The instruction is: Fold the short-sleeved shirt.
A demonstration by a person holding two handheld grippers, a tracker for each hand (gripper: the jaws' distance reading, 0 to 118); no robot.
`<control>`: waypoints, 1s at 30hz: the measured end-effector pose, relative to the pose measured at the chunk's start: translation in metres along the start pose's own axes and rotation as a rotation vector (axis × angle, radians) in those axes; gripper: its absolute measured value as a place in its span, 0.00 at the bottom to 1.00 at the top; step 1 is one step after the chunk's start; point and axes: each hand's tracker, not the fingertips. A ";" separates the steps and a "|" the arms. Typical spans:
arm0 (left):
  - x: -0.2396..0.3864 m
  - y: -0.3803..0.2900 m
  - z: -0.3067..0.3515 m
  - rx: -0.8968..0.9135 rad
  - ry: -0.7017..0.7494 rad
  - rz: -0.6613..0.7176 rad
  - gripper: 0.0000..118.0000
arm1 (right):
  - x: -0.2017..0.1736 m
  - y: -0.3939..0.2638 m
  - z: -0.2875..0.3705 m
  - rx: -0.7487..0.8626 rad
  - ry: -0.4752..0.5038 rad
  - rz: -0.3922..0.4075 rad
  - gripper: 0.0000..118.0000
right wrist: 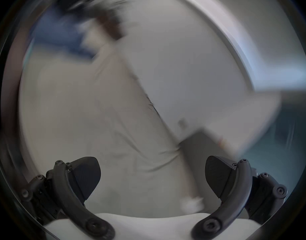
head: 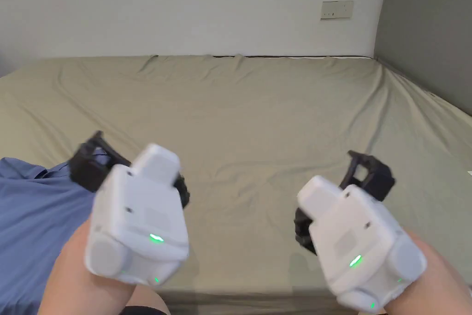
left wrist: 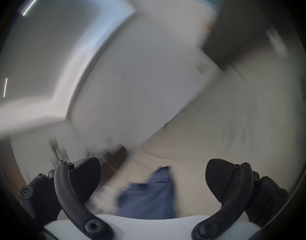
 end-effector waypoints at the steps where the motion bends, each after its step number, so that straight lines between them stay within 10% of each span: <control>1: -0.014 0.006 0.000 -0.016 -0.022 0.196 1.00 | 0.017 -0.003 0.002 -0.016 0.001 -0.214 1.00; 4: -0.050 -0.002 -0.005 -0.053 -0.185 0.624 1.00 | 0.052 -0.024 0.007 -0.035 0.115 -0.790 1.00; 6: -0.057 -0.010 -0.012 -0.136 -0.205 0.700 1.00 | 0.058 -0.030 0.006 -0.044 -0.005 -0.848 1.00; 30: -0.025 -0.006 -0.002 -0.034 -0.327 0.482 0.99 | 0.049 -0.027 -0.005 -0.060 -0.041 -0.689 1.00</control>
